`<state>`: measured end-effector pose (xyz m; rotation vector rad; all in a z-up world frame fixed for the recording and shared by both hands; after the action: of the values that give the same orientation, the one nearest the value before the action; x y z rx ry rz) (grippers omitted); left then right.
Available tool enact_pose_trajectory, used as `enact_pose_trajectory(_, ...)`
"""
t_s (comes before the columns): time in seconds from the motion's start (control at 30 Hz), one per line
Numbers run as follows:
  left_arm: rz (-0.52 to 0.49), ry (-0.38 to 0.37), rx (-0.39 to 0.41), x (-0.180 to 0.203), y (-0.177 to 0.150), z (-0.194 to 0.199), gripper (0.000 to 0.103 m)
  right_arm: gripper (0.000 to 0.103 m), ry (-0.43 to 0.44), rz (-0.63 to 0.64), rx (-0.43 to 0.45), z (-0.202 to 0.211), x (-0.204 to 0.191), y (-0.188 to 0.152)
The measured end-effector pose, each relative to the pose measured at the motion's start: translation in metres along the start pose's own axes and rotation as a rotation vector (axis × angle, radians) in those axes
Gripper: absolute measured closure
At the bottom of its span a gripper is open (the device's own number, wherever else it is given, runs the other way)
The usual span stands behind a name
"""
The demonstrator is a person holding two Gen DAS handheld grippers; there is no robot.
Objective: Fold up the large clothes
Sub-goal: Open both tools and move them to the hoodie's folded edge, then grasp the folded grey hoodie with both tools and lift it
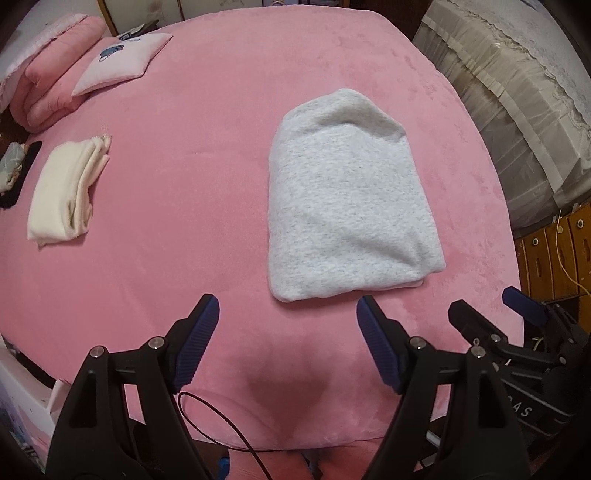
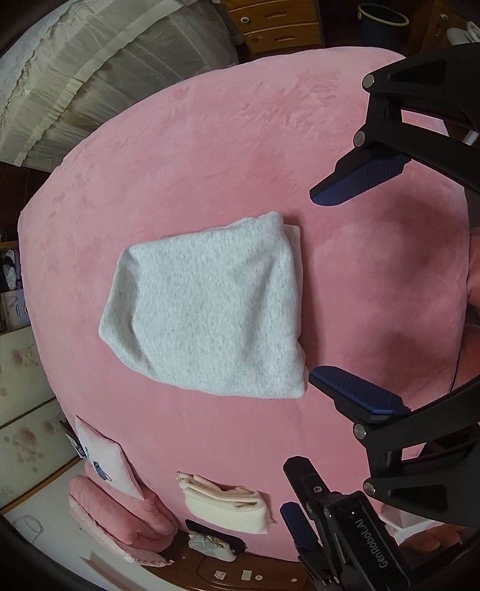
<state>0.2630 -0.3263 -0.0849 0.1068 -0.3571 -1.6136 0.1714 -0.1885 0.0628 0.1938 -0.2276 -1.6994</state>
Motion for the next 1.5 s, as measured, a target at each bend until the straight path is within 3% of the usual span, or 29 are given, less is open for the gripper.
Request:
enact_pose_trajectory(0.3, -0.015, 0.024, 0.0, 0.0, 0.003, -0.001, 0.028, 0.013, 0.012, 0.001, -0.022, -0.004, -0.005, 0.007)
enact_pose_trajectory(0.63, -0.014, -0.052, -0.012, 0.012, 0.011, -0.007, 0.028, 0.013, 0.031, -0.012, -0.032, -0.011, -0.007, 0.012)
enact_pose_trajectory(0.73, 0.005, -0.145, -0.032, 0.011, 0.017, -0.022, 0.028, 0.013, 0.056, 0.0, -0.04, -0.021, -0.005, 0.018)
enact_pose_trajectory(0.87, 0.111, -0.404, -0.117, -0.003, 0.03, -0.064, 0.028, 0.012, 0.159, -0.009, -0.05, -0.052, 0.009, 0.036)
enact_pose_trajectory(1.1, 0.203, -0.549, -0.229, -0.037, 0.059, -0.15, 0.028, 0.011, 0.444, -0.157, -0.178, -0.151, 0.054, 0.074)
enact_pose_trajectory(1.2, 0.24, -0.552, -0.275, -0.055, 0.066, -0.185, 0.028, 0.004, 0.492, -0.179, -0.214, -0.188, 0.07, 0.086)
enact_pose_trajectory(1.23, 0.251, -0.59, -0.294, -0.058, 0.068, -0.196, 0.027, 0.004, 0.498, -0.18, -0.228, -0.199, 0.074, 0.088)
enact_pose_trajectory(1.33, 0.304, -0.711, -0.345, -0.059, 0.07, -0.213, 0.022, 0.003, 0.609, -0.215, -0.329, -0.234, 0.077, 0.092)
enact_pose_trajectory(1.43, 0.308, -0.745, -0.364, -0.058, 0.073, -0.226, 0.014, 0.0, 0.689, -0.21, -0.393, -0.259, 0.073, 0.096)
enact_pose_trajectory(1.5, 0.314, -0.767, -0.371, -0.056, 0.076, -0.234, 0.009, 0.0, 0.695, -0.181, -0.425, -0.27, 0.07, 0.098)
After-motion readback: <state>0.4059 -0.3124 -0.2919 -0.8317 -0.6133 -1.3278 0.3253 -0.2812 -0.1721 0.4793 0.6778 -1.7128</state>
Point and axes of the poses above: each gripper's, at about its wrist camera, not at the fingertips, and z roughly against the way its jaws point, x to its right, y to its top, the point moved 7 cm from there along -z, roughly the way its jaws point, and after that the axes turned 7 degrees about -y, right-handed, at the moved point
